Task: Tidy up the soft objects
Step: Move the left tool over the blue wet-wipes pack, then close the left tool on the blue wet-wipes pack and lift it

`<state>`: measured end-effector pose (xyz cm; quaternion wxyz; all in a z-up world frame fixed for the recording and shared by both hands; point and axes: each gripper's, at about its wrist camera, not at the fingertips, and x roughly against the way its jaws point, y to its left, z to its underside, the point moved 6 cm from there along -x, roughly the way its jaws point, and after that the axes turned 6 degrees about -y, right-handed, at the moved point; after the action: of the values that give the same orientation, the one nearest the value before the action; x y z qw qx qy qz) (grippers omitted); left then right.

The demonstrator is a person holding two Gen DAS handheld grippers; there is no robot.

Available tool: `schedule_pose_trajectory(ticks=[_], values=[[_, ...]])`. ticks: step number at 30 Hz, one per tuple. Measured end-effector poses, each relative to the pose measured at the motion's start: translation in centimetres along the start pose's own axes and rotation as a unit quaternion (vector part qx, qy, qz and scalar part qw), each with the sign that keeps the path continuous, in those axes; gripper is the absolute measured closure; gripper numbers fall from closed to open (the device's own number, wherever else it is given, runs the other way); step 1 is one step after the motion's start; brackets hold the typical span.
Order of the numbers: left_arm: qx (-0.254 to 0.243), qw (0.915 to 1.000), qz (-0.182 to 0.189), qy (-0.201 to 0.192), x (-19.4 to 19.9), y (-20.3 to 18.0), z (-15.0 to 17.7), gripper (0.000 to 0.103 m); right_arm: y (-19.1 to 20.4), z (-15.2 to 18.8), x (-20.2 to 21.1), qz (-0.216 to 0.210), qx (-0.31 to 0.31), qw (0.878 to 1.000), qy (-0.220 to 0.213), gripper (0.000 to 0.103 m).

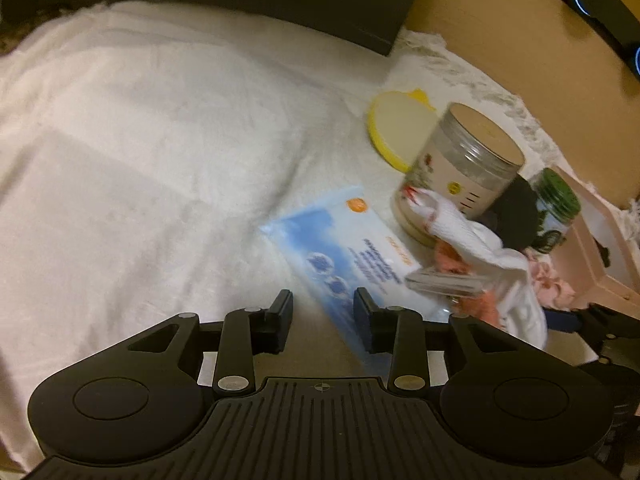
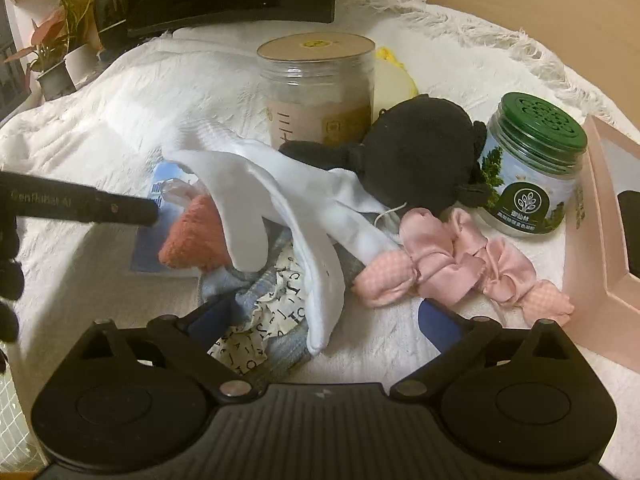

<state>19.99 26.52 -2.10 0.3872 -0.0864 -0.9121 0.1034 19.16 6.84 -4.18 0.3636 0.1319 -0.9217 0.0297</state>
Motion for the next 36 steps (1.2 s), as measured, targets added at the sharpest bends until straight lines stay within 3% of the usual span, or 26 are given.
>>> schedule_pose_trajectory(ticks=[5,10,12,14,19,21,27,28,31,36], values=[[0.025,0.9989,-0.034,-0.019,0.8,2.5,-1.1,0.068,-0.3,0.4,0.6,-0.004,0.002,1.000,-0.002,0.002],[0.124,0.9916,0.035,-0.004,-0.3,3.0,-1.3,0.068,-0.3,0.6,0.6,-0.006,0.005,1.000,-0.001,0.000],[0.137,0.9897,0.041,0.010,-1.4,2.5,-0.9,0.069,-0.3,0.7,1.0,-0.008,0.010,1.000,0.011,0.000],[0.123,0.9917,0.036,0.002,-1.5,1.7,-1.1,0.068,-0.1,0.5,1.9,-0.023,0.026,0.999,0.016,0.008],[0.056,0.9983,0.009,-0.013,-0.8,0.1,-1.2,0.067,0.2,-2.4,6.2,-0.038,0.040,0.996,-0.073,0.008],[0.041,0.9989,0.009,-0.021,-0.3,-0.1,-1.3,0.067,0.5,-4.0,6.2,-0.039,0.035,0.995,-0.090,0.008],[0.058,0.9979,-0.006,-0.027,0.9,1.4,-1.6,0.067,3.1,-7.5,2.0,-0.040,0.055,0.994,-0.081,0.008],[0.062,0.9977,-0.010,-0.028,1.2,1.7,-1.7,0.067,3.6,-7.5,1.0,-0.041,0.062,0.995,-0.070,0.012],[0.064,0.9972,-0.020,-0.031,2.0,2.1,-1.8,0.067,4.7,-6.5,-0.6,-0.035,0.091,0.995,-0.032,0.034],[0.052,0.9980,-0.011,-0.035,2.6,0.6,-1.8,0.067,2.3,-4.1,1.0,0.013,0.103,0.994,-0.030,0.035]])
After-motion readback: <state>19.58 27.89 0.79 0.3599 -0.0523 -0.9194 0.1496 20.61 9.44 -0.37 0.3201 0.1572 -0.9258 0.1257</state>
